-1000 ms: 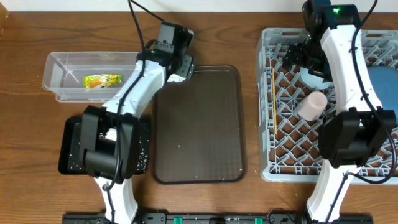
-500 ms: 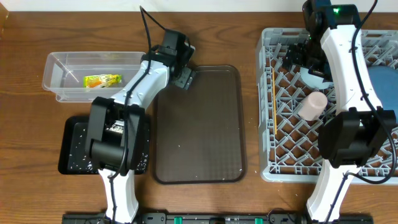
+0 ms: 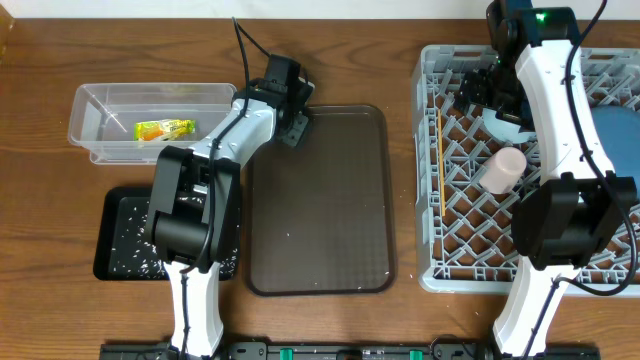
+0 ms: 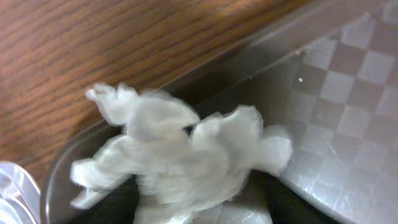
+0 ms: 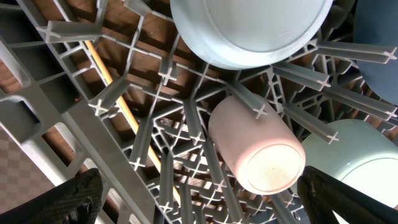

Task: Sort waste into correct bins and load items into the dishwasher rack
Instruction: 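Reach the left gripper to the white tissue and grasp it, then carry the white tissue to the clear bin and release it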

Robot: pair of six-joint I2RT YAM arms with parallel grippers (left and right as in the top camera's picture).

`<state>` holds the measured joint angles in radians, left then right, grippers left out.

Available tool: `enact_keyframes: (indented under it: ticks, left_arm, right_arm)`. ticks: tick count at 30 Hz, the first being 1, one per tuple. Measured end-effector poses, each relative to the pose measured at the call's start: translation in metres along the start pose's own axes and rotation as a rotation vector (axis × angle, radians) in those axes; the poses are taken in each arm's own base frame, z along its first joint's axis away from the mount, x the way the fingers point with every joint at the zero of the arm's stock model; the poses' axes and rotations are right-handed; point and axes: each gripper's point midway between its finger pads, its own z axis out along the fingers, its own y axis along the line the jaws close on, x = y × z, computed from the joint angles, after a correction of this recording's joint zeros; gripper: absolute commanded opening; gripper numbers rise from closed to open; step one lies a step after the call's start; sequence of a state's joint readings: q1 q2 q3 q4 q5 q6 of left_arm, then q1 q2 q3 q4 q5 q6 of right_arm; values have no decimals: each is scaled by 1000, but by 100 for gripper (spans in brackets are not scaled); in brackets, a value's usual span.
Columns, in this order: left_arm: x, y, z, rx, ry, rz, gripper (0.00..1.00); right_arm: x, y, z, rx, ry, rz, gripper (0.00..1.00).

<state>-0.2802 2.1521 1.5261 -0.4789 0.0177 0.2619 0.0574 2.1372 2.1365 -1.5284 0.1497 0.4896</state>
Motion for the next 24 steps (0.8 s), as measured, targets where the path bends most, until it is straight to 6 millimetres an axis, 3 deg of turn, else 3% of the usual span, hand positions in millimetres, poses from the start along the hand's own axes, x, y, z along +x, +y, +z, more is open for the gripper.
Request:
enact_keyframes:
  ticks: [4,11,14,17,20,24]
  left_arm:
    - [2,0,0,-2,7,1,6]
    - [4,-7,-3,4,20,12,6]
    - [-5,-14,-17,5,-9,3,6]
    - [-28,-15,-48,0,-107,-38,6]
    - [-58,0,-96,-14,-255,-143,6]
    - [-74,47,-158,-46,-415,-370,6]
  right_arm:
    - [0,0,0,0,0,0,99]
    - [0,0,0,0,0,0,99]
    - [0,0,0,0,0,0,99]
    - [0,0,0,0,0,0,99]
    - [0,0,0,0,0,0,99]
    - [0,0,0,0,0,0,99]
